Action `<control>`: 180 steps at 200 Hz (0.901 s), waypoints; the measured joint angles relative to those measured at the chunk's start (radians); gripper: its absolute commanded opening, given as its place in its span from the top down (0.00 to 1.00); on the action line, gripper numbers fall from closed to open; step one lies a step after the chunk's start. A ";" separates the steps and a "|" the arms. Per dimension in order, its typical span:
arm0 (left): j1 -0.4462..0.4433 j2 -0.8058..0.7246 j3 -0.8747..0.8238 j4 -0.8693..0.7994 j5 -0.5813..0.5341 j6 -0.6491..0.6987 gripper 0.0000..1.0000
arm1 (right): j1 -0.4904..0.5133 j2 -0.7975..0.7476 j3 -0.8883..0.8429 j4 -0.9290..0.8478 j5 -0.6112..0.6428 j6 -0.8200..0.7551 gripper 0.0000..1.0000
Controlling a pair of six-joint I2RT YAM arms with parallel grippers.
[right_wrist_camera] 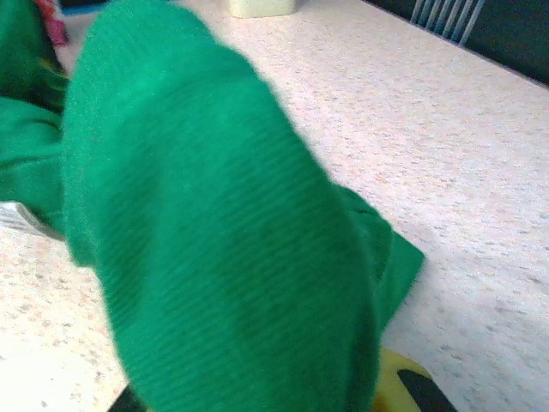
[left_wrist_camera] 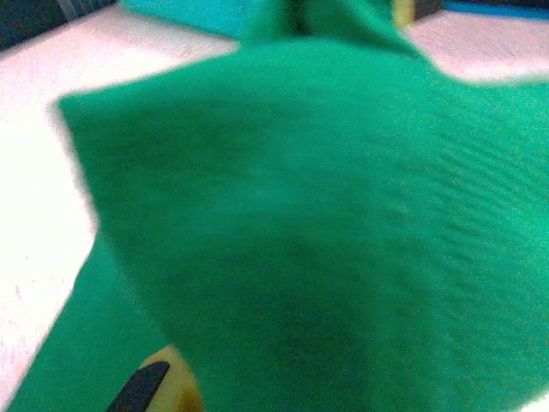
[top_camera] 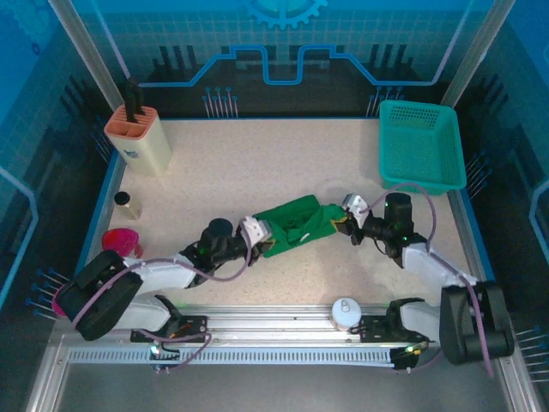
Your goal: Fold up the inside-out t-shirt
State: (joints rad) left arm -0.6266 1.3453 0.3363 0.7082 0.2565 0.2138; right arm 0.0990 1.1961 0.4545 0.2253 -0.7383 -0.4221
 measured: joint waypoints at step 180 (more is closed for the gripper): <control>0.343 0.407 0.435 -0.519 0.245 -0.623 0.72 | 0.142 0.919 1.063 -0.930 0.097 0.025 0.95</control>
State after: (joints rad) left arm -0.2840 1.7527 0.7712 0.1894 0.5018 -0.4091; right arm 0.2413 2.1155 1.5173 -0.7048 -0.6415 -0.3969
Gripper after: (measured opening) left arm 0.223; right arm 0.094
